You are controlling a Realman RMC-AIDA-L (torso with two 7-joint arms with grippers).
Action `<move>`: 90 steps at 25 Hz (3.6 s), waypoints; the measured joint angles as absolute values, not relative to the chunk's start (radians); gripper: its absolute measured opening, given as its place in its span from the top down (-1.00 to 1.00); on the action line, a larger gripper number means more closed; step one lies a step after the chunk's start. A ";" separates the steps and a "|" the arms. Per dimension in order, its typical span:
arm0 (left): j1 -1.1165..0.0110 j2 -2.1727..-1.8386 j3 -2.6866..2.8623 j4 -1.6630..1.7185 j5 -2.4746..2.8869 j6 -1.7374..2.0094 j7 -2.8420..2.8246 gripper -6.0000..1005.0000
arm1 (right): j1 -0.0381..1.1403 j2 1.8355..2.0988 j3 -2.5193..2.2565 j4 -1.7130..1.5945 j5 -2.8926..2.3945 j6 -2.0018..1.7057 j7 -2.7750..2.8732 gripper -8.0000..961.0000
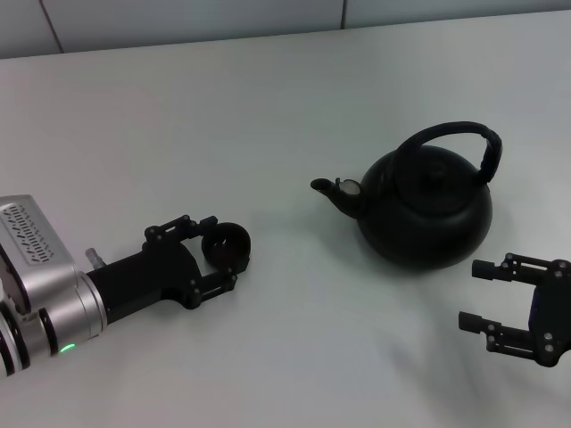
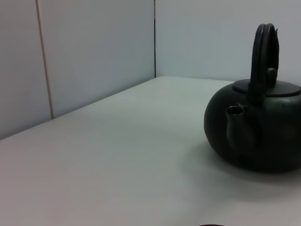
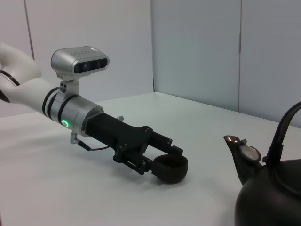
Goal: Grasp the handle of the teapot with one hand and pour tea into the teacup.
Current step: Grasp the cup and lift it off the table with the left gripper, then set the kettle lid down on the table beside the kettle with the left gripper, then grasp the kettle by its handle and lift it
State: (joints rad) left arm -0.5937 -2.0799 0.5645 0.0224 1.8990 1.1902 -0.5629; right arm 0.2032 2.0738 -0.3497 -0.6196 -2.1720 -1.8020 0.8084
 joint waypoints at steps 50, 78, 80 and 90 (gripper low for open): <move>-0.756 -2.080 0.449 -0.168 1.898 1.003 -0.460 -0.46 | 0.216 2.075 -0.337 -0.630 -2.172 -1.813 0.830 -0.38; -0.296 -2.049 0.524 0.428 1.898 1.710 -0.791 -0.60 | 0.225 2.074 -0.285 -0.626 -2.159 -1.807 0.833 -0.34; -0.278 -2.045 0.526 0.442 1.898 1.722 -0.794 -0.60 | 0.225 2.075 -0.285 -0.625 -2.158 -1.810 0.833 -0.34; -0.265 -2.044 0.562 0.500 2.029 1.660 -0.793 -0.60 | 0.218 2.079 -0.285 -0.619 -2.158 -1.813 0.833 -0.33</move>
State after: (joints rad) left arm -0.2649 -2.0441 0.5618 0.4997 2.0294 1.6598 -0.7931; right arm 0.2176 2.0790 -0.2854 -0.6186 -2.1582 -1.8127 0.8329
